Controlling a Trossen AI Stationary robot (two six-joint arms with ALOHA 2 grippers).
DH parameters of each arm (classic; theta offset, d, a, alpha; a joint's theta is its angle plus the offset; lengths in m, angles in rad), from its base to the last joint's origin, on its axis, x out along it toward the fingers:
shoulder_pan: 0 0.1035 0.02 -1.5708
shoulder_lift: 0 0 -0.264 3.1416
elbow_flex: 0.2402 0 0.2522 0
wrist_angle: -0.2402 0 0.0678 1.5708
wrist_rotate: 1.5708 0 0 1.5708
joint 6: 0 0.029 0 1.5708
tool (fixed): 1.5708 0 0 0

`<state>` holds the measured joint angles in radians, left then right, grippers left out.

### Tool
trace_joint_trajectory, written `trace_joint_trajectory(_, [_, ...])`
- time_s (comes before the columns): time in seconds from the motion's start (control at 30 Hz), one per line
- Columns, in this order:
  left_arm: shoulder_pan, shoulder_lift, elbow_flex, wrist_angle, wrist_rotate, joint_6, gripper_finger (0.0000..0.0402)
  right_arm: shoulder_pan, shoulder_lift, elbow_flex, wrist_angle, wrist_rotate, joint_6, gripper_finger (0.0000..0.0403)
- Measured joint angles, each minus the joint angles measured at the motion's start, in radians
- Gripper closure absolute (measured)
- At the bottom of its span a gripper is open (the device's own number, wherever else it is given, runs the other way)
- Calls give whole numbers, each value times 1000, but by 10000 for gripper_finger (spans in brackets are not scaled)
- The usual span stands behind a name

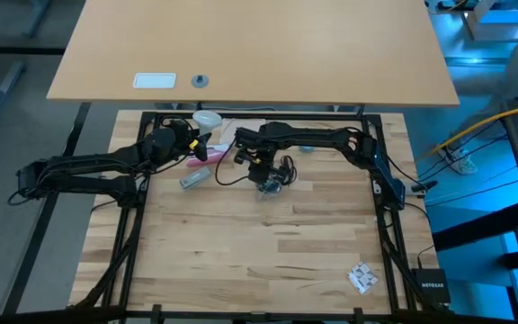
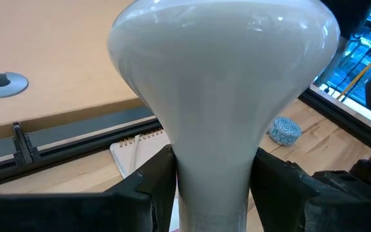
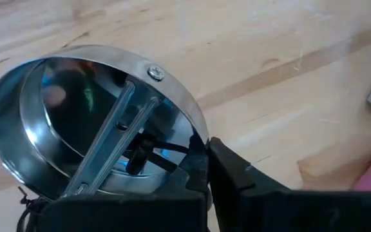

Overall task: Screw lightbulb
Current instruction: Insert the white lightbulb into the desk lamp

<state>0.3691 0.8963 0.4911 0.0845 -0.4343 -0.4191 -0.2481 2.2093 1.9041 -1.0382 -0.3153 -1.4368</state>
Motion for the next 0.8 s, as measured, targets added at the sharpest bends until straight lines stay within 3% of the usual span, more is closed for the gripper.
trace_joint_trajectory(0.2, [0,0,0,0,0,0,246,0,0,0,-59,-6,-31,399])
trace_joint_trajectory(0.3, [0,0,0,0,0,0,246,0,0,-2,-126,-69,-66,400])
trace_joint_trajectory(0.8, [0,0,0,0,0,0,246,4,1,-2,-119,-753,-124,401])
